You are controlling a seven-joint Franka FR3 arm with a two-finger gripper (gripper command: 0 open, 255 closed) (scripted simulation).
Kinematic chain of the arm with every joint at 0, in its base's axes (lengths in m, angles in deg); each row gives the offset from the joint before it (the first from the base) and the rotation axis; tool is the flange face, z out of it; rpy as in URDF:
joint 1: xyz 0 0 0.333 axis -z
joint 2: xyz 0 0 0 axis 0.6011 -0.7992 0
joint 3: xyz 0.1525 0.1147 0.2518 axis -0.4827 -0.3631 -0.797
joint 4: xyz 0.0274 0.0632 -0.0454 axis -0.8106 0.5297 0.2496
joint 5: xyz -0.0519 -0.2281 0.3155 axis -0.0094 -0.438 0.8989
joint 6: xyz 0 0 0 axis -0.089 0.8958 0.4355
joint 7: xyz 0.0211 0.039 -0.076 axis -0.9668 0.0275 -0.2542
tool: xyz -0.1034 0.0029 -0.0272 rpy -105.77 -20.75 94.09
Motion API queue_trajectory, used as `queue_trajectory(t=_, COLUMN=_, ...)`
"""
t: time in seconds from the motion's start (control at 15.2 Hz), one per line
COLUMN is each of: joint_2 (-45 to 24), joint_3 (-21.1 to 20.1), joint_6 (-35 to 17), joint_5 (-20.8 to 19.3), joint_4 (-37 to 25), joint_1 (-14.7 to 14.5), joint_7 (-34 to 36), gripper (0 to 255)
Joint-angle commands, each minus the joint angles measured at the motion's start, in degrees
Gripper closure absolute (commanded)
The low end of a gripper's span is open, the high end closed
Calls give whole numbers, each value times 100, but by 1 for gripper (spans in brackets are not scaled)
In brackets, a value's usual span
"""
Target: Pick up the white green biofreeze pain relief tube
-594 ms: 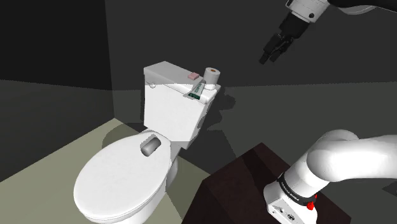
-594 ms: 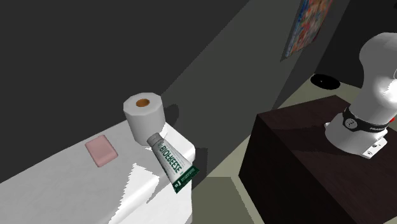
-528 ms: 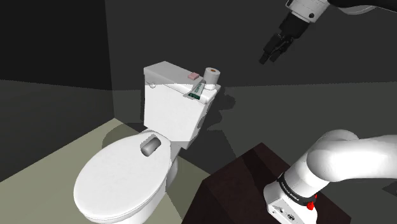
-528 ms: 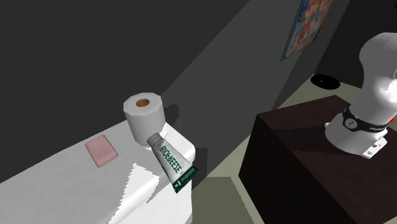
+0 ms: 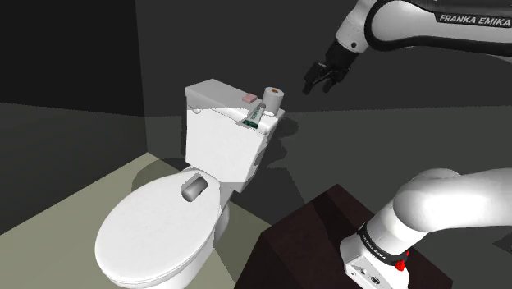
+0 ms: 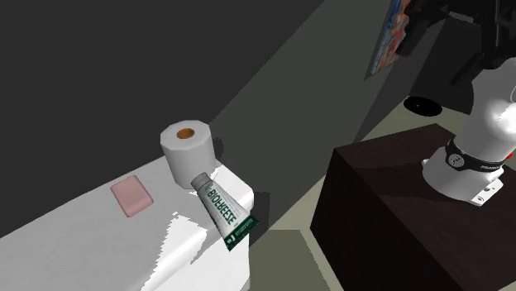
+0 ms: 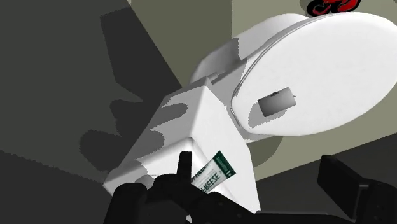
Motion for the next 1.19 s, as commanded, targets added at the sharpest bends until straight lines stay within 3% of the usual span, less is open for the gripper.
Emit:
queue_trajectory(t=0.0, joint_2=-287, joint_3=-245, joint_6=-473, joint_5=-69, joint_4=78, joint_1=146, joint_7=462, gripper=0)
queue_trajectory(t=0.33, joint_2=-1164, joint_3=-900, joint_6=-1506, joint_5=-462, joint_4=75, joint_1=634, joint_7=1701, gripper=0)
queue_trajectory(t=0.59, joint_2=-2005, joint_3=-1474, joint_6=-2149, joint_5=-1104, joint_4=-157, joint_1=1171, joint_7=2894, gripper=0)
queue_trajectory(t=0.92, joint_2=-3223, joint_3=-2129, joint_6=-2542, joint_5=-2486, joint_4=-742, joint_1=1863, joint_7=4731, gripper=0)
queue_trajectory(t=1.12, joint_2=-4035, joint_3=-2294, joint_6=-2486, joint_5=-3516, joint_4=-1248, joint_1=2046, joint_7=5912, gripper=0)
